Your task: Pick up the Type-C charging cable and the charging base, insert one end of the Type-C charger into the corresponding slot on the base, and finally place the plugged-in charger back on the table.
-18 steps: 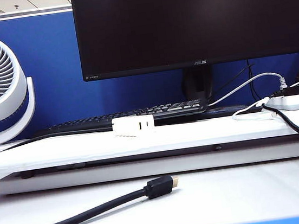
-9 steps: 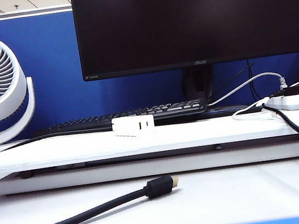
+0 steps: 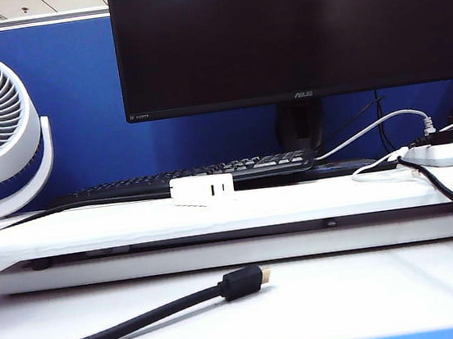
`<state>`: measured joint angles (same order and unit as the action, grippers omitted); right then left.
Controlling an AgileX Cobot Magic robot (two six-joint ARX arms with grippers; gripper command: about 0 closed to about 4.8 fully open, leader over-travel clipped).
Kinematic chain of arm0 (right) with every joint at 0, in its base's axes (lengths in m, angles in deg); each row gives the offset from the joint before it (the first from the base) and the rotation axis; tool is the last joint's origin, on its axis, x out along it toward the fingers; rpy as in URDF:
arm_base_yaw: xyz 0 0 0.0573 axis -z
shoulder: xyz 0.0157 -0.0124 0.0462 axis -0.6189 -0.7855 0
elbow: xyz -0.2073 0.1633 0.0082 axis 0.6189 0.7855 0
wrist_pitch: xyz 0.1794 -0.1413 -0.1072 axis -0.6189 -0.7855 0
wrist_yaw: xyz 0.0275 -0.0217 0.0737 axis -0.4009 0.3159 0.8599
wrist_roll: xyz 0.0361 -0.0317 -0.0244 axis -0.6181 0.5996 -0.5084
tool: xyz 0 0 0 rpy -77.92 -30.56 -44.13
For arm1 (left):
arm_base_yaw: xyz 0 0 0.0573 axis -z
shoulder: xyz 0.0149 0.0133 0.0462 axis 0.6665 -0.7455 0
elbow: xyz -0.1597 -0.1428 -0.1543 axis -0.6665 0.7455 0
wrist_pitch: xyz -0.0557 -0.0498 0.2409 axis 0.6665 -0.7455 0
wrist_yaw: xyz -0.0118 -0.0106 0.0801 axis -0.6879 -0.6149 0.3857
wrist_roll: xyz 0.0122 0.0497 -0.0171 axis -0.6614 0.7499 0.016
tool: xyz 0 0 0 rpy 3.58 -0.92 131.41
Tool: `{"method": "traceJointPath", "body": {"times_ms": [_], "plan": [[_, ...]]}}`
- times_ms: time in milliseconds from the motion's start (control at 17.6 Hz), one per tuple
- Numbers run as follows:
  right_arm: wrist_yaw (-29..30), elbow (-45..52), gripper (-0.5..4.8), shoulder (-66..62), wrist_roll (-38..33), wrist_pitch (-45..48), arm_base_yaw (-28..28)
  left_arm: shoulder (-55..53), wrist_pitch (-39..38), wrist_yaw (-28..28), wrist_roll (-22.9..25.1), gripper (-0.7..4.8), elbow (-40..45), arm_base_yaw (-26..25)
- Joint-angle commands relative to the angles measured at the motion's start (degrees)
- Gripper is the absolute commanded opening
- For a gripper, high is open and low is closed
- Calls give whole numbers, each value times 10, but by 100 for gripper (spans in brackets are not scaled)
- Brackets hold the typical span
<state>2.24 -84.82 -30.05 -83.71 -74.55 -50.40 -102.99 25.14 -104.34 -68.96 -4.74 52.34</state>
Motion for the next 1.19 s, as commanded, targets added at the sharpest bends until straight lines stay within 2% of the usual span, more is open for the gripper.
{"method": "traceJointPath", "body": {"times_ms": [57, 170, 284, 397, 454, 568, 795, 851, 908, 965, 1022, 1078, 1135, 1192], "plan": [[146, -30, -6, -62, -46, -1, -1, -84, -63, -57, 42, -6, -53, 44], [211, -31, -6, -92, -71, -14, -2, -118, -90, -57, 84, -6, -62, 72], [233, -31, -6, -117, -80, -53, -2, -148, -121, -47, 89, -6, -62, 103], [250, -31, -6, -130, -80, -68, -6, -182, -152, 9, 85, -4, -62, 125], [246, -31, -6, -130, -80, -68, -13, -200, -162, 38, 86, 26, -62, 139], [244, -31, -6, -136, -80, -66, -23, -247, -158, 42, 86, 131, -62, 160], [244, -31, -6, -137, -80, -70, -38, -286, -107, 65, 111, 131, -63, 173], [244, -31, -6, -137, -80, -73, -38, -287, -104, 58, 159, 141, -70, 173], [244, -31, -6, -137, -80, -74, -38, -287, -111, 42, 219, 227, -76, 173], [244, -31, -6, -137, -80, -75, -38, -287, -135, 16, 337, 438, -83, 173], [244, -31, -6, -137, -80, -75, -38, -287, -158, 9, 422, 479, -89, 173], [244, -31, -6, -136, -80, -75, -38, -287, -167, 9, 469, 479, -90, 173], [244, -31, -6, -136, -80, -77, -38, -287, -170, 9, 503, 479, -90, 173], [245, -31, -6, -136, -80, -81, -38, -288, -170, 9, 514, 479, -90, 173]]}}
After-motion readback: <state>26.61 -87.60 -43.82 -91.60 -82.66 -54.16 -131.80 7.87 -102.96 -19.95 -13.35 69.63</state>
